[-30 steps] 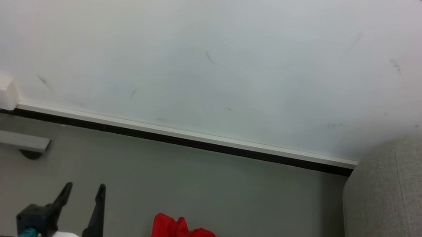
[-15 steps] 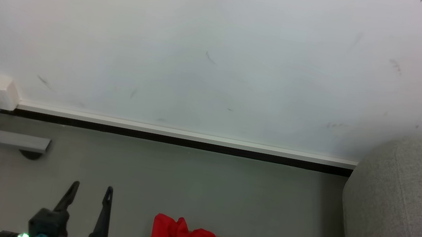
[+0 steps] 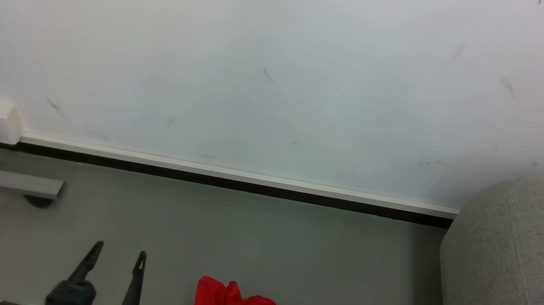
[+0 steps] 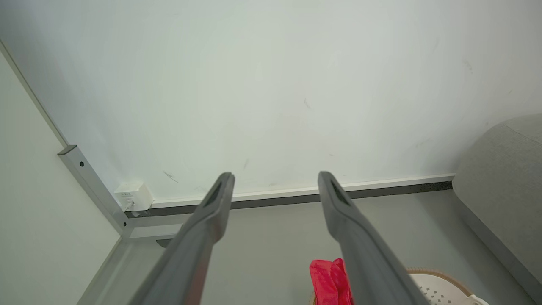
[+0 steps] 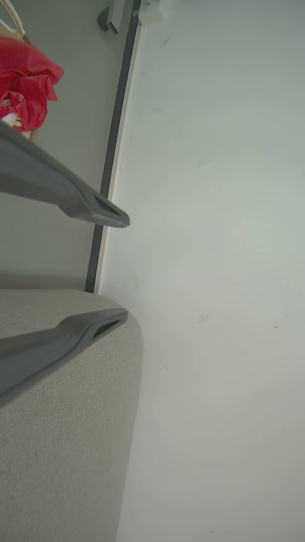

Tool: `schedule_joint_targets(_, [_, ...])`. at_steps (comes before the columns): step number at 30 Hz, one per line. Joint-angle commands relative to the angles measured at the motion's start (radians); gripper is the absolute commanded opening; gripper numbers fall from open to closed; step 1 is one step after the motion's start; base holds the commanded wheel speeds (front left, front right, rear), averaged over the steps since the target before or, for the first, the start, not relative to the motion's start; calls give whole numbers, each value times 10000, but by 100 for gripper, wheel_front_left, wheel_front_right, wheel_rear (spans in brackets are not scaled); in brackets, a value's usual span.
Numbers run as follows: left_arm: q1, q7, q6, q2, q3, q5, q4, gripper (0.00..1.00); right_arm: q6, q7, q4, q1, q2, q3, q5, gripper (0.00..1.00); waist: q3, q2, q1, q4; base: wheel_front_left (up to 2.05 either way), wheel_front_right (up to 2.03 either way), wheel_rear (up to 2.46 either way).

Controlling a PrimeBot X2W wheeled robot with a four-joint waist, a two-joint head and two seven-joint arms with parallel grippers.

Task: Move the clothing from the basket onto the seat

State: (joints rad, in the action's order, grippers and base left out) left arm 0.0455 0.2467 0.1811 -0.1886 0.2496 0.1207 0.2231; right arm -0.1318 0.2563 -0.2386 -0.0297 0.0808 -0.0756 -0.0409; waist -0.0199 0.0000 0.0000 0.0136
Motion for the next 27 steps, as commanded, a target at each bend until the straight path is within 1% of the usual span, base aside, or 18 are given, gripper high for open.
schedule_joint_targets(1, [-92,61,-18,-3,-42,-303,49,100,19,40,-69,-121,-45,-14,145,100,-14,0,0,5,0,0,0])
schedule_joint_targets(9, [-246,198,-298,191,-324,-670,196,100,21,99,-221,-179,-70,-149,500,100,-74,0,0,21,0,0,0])
schedule_joint_targets(14, [-270,181,-527,312,-593,-624,251,100,21,77,-275,-143,-60,-134,243,100,-86,0,0,8,0,0,0])
schedule_joint_targets(19, [-315,181,-666,415,-785,-744,261,100,21,77,-275,-159,-57,-75,145,100,-99,0,0,-42,0,0,0])
schedule_joint_targets(27, [-258,181,-903,562,-1010,-829,195,100,21,77,-76,-26,-54,59,-76,100,11,0,0,-351,0,0,0])
